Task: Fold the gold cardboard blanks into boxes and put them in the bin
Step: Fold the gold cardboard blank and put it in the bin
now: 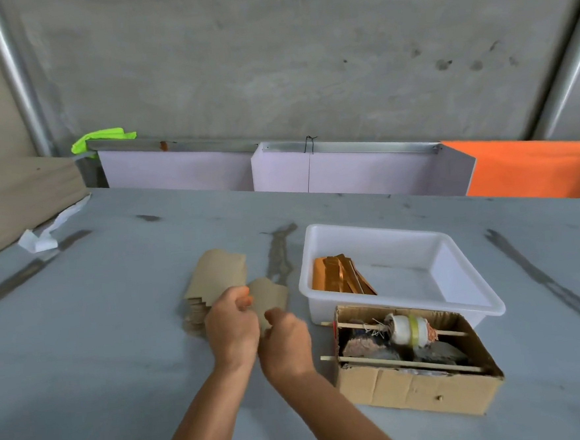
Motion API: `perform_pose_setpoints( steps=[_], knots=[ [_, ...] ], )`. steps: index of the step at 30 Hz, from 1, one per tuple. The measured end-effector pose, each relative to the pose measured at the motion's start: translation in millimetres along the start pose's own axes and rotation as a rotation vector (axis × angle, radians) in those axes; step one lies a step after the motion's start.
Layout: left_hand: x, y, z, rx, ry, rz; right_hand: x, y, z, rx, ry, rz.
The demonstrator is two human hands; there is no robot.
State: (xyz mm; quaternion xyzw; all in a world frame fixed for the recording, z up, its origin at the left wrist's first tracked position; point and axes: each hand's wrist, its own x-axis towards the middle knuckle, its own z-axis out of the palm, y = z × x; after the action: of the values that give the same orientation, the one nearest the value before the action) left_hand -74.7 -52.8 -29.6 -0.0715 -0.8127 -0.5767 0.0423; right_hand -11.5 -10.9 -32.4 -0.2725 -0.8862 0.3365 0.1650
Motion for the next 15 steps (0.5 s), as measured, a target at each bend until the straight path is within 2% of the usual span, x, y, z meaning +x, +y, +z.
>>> perform_pose_setpoints(
  steps=[4,8,11,15],
  knots=[
    [-6,-7,-1,-0.019,0.031,0.022,9,18,34,-0.320,0.000,-0.147],
    [-12,-11,1,-0.003,0.043,0.015,22,24,43,-0.565,-0.058,-0.197],
    [-15,-12,2,-0.011,0.072,0.003,17,21,39,-0.659,-0.012,-0.292],
    [-18,-13,0,-0.008,0.070,-0.007,12,19,36,-0.633,0.080,-0.351]
  ],
)
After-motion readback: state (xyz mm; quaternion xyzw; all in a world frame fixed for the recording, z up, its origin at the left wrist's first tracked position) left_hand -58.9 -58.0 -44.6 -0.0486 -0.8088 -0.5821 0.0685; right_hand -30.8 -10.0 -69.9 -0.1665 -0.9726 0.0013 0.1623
